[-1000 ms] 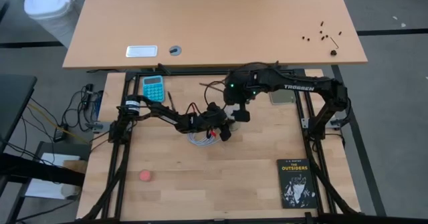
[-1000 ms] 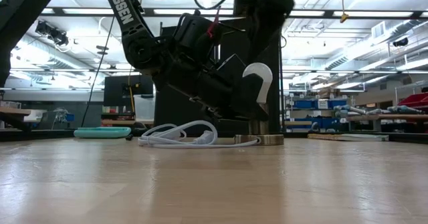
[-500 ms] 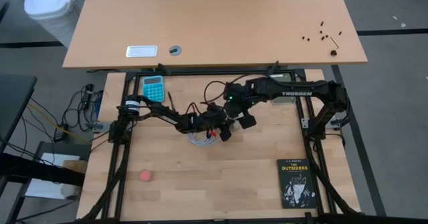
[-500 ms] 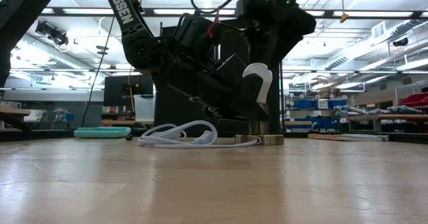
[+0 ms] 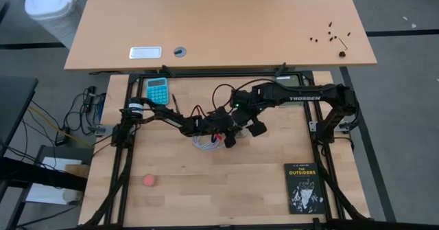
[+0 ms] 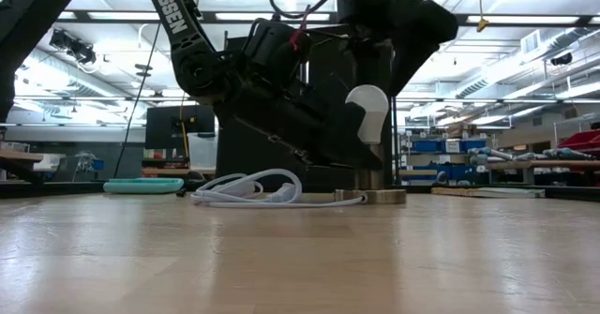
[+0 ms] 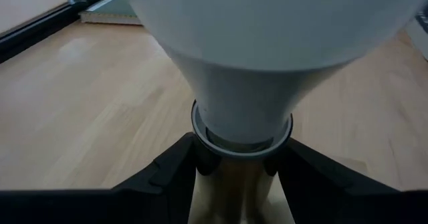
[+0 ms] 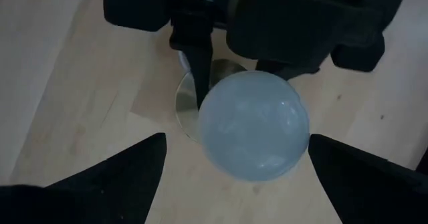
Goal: Screw lightbulb
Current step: Insert the white lightbulb into the desk lamp
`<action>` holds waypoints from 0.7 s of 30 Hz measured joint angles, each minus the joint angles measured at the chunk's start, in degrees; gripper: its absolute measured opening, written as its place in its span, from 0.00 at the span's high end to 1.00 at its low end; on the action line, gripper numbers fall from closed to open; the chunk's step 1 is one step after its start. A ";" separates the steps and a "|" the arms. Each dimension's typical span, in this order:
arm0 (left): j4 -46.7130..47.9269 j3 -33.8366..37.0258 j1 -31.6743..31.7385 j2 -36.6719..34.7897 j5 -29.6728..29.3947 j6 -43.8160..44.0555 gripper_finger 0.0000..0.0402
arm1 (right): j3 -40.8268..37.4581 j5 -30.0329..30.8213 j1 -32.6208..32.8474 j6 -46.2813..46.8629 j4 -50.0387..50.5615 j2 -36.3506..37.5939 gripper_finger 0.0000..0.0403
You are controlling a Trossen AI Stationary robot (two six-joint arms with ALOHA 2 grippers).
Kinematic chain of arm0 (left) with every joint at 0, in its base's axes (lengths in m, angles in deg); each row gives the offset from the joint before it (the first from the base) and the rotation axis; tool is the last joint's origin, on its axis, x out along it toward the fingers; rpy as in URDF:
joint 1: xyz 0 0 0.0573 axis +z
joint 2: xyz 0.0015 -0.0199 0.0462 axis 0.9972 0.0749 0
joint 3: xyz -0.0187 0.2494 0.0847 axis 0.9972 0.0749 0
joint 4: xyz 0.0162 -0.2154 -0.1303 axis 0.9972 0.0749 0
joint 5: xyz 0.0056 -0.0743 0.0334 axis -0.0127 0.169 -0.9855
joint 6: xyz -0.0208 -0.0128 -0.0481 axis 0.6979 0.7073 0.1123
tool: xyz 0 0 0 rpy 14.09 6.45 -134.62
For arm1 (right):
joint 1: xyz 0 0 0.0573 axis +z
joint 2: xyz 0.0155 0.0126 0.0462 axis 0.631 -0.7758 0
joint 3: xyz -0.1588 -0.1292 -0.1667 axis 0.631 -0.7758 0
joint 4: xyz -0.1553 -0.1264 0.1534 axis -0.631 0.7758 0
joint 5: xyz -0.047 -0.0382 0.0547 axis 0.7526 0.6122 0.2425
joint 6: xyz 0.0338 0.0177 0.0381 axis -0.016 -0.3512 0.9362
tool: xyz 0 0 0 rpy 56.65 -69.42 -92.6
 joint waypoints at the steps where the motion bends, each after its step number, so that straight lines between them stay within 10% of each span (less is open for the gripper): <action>1: 0.00 0.00 0.00 0.00 0.35 -0.06 0.52 | 0.00 0.34 0.26 0.07 -0.21 -0.02 0.07; 21: -0.35 0.04 -2.04 0.04 3.27 0.07 0.52 | -0.07 1.68 3.39 -2.14 -2.81 -4.61 0.07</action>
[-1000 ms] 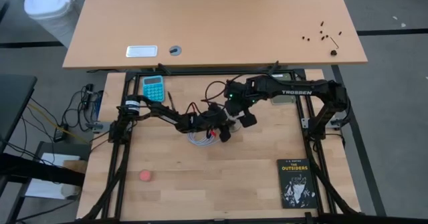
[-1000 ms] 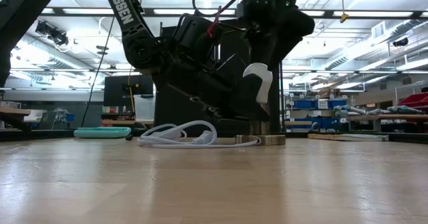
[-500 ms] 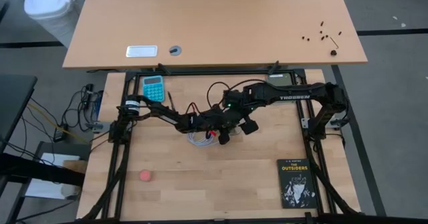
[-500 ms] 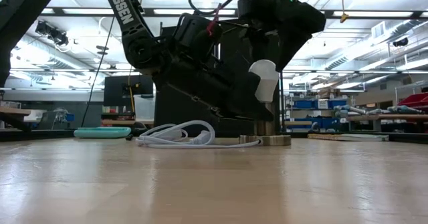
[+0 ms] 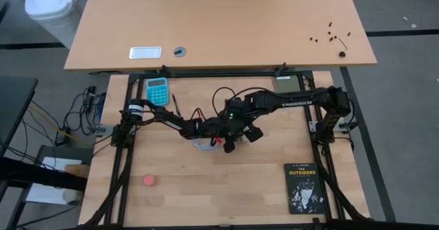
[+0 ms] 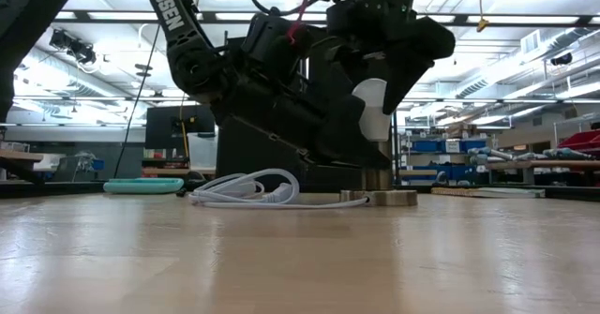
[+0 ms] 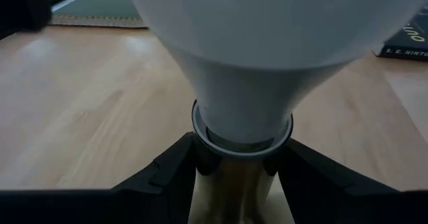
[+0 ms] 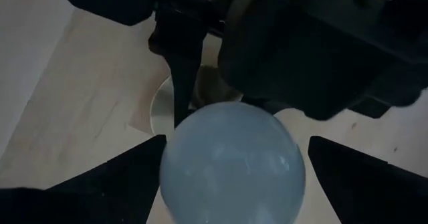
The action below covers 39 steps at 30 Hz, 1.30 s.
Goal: Screw lightbulb
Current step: Insert the white lightbulb into the desk lamp
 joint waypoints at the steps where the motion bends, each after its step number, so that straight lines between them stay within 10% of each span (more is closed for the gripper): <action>1: 0.11 -0.02 -0.08 0.00 0.07 -0.02 0.52 | 0.00 -0.04 0.26 0.00 -0.04 0.00 0.07; 19: 0.46 -0.04 -0.21 -0.04 0.96 -0.19 0.52 | -0.72 -2.15 0.74 -1.97 -0.89 0.15 0.26; 39: 0.66 -0.04 -0.21 -0.07 0.69 -0.20 0.52 | -4.88 -4.39 -0.11 0.16 -3.32 -0.04 0.23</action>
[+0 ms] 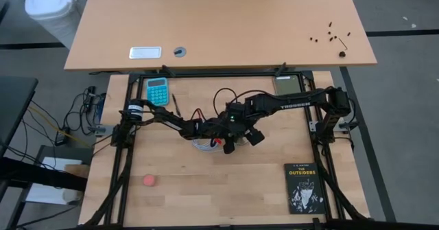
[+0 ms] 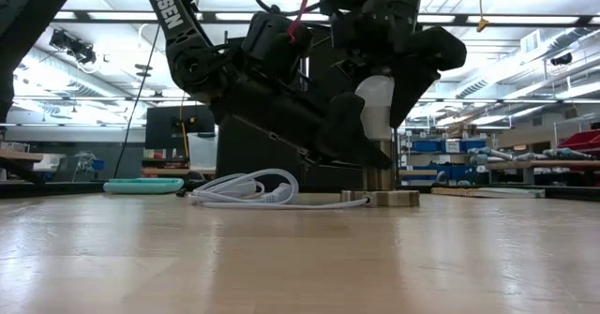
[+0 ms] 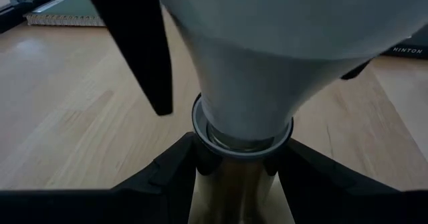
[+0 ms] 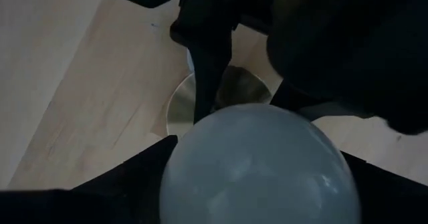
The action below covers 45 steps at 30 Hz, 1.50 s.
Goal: Screw lightbulb
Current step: Insert the white lightbulb into the desk lamp
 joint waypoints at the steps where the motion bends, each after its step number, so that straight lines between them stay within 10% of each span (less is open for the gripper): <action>1: 0.00 0.00 0.00 0.00 -0.05 0.00 0.52 | -0.21 0.03 0.00 0.03 -0.13 0.00 0.24; 20: -0.15 0.02 0.00 0.00 0.01 -1.16 0.52 | -0.71 1.44 -0.21 1.34 -2.97 0.00 0.33; 45: 0.17 0.00 -0.07 0.00 -2.00 0.59 0.52 | -0.71 -1.22 -1.64 25.96 -2.95 0.02 0.33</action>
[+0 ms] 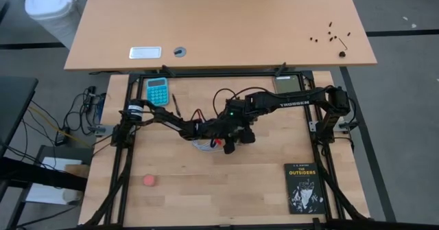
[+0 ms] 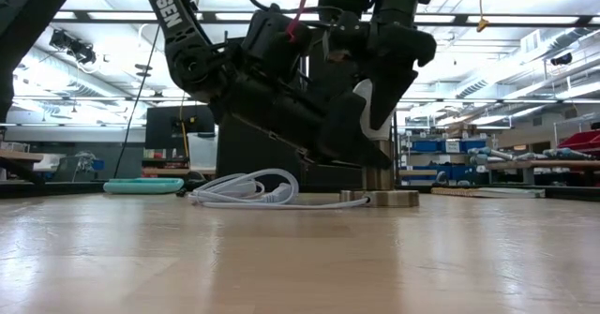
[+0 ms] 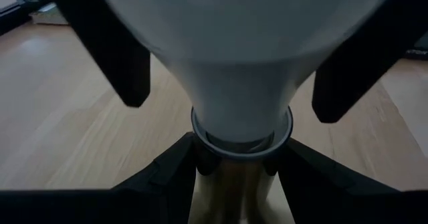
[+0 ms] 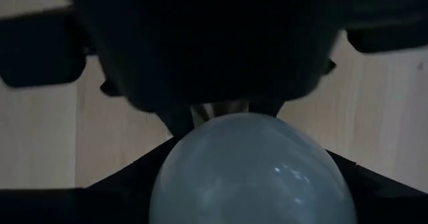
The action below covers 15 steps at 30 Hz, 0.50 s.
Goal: Screw lightbulb
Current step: Insert the white lightbulb into the desk lamp
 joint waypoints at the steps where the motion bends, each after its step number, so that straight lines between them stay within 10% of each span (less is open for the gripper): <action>1: 0.05 0.00 -0.04 0.00 -0.56 0.42 0.52 | 0.00 0.22 0.02 1.33 -0.05 0.00 0.33; 15: 0.79 0.00 -0.80 0.00 -5.67 4.46 0.52 | 0.00 1.33 0.17 19.09 -0.51 0.00 0.32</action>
